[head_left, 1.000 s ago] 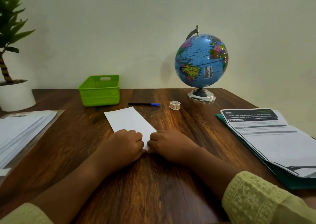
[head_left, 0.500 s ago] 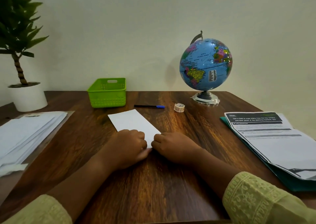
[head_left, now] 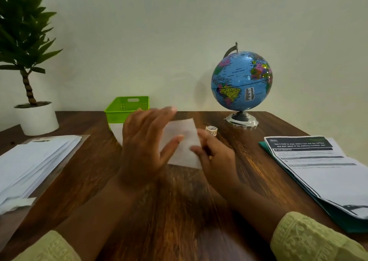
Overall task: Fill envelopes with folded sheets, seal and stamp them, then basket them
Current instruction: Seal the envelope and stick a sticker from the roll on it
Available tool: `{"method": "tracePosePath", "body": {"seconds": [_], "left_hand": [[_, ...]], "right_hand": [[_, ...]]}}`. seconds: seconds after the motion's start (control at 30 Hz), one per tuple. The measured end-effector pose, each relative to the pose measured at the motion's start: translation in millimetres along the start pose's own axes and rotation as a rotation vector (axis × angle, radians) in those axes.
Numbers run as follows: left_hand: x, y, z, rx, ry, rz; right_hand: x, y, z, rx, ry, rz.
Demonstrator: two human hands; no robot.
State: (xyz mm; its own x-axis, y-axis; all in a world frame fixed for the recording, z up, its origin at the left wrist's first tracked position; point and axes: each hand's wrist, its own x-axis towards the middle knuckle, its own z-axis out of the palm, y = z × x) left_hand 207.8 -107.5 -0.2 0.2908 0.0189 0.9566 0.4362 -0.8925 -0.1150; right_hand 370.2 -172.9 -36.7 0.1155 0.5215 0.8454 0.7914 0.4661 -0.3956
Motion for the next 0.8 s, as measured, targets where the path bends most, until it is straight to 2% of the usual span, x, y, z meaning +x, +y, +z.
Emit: {"method": "tracePosePath", "body": {"seconds": [0.07,0.17,0.27,0.37,0.43,0.5,0.63,0.73,0.8], "left_hand": [[0.8,0.7,6.4,0.033,-0.084,-0.038],[-15.9,-2.1,21.0,0.084,-0.461,-0.085],[-43.3,-8.5,41.0,0.068,-0.873,-0.121],[-59.9,-15.5,54.3,-0.088,-1.106,-0.188],[-62.8,-18.2,56.4,-0.197,-1.168,-0.272],[-63.0,-21.1,56.4,-0.240,-1.181,-0.303],[-60.5,-24.8,57.2,-0.294,-1.183,-0.321],[-60.4,-25.1,56.6,-0.307,-1.183,-0.339],[-59.9,-24.9,55.9,-0.307,-1.187,-0.346]], "right_hand": [[8.5,8.8,-6.5,0.072,0.068,0.303],[14.8,32.0,-12.0,0.043,-0.051,0.619],[7.4,46.8,-2.9,-0.113,-0.267,0.703],[9.5,56.6,6.4,-0.264,-0.469,0.716],[19.5,66.0,7.5,-0.349,-0.564,0.698],[32.7,80.9,6.8,-0.434,-0.589,0.669],[57.3,122.8,7.5,-0.525,-0.463,0.697],[62.9,149.0,17.5,-0.447,-0.333,0.736],[61.8,161.5,25.1,-0.436,-0.316,0.698]]}}
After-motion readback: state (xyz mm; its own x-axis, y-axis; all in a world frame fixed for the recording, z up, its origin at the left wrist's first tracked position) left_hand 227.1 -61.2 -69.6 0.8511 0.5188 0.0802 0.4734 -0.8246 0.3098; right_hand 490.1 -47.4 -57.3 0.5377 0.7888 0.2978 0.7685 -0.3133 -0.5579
